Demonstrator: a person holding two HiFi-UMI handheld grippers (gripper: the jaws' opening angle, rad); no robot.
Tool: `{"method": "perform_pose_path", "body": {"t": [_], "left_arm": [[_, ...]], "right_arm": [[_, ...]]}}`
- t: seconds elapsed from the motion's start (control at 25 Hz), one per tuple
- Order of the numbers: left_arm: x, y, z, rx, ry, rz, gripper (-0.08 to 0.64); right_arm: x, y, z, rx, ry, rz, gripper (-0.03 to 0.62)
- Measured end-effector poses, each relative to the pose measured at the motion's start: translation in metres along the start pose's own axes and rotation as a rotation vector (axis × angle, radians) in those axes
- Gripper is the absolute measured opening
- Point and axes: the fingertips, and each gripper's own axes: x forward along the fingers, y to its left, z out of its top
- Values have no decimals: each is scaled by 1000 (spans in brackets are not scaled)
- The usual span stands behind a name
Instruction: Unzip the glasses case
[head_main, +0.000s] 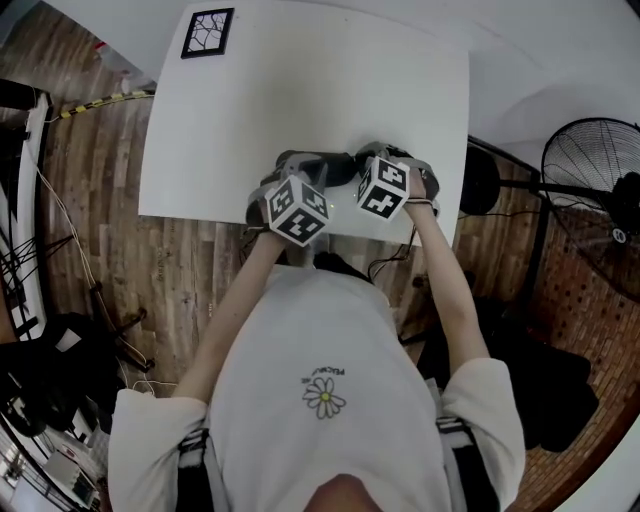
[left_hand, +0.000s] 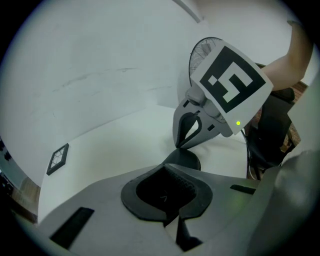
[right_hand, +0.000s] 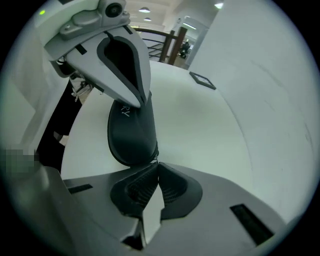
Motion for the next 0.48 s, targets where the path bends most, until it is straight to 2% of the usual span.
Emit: {"method": "perform_pose_path", "body": {"t": [0.16, 0.48], "left_arm": [[1, 2, -1, -10, 4, -4, 11], [1, 2, -3, 2, 3, -29, 11]], "right_arm": [[6, -8, 10, -133, 13, 14, 8], [10, -9, 19, -287, 11, -7, 8]]}}
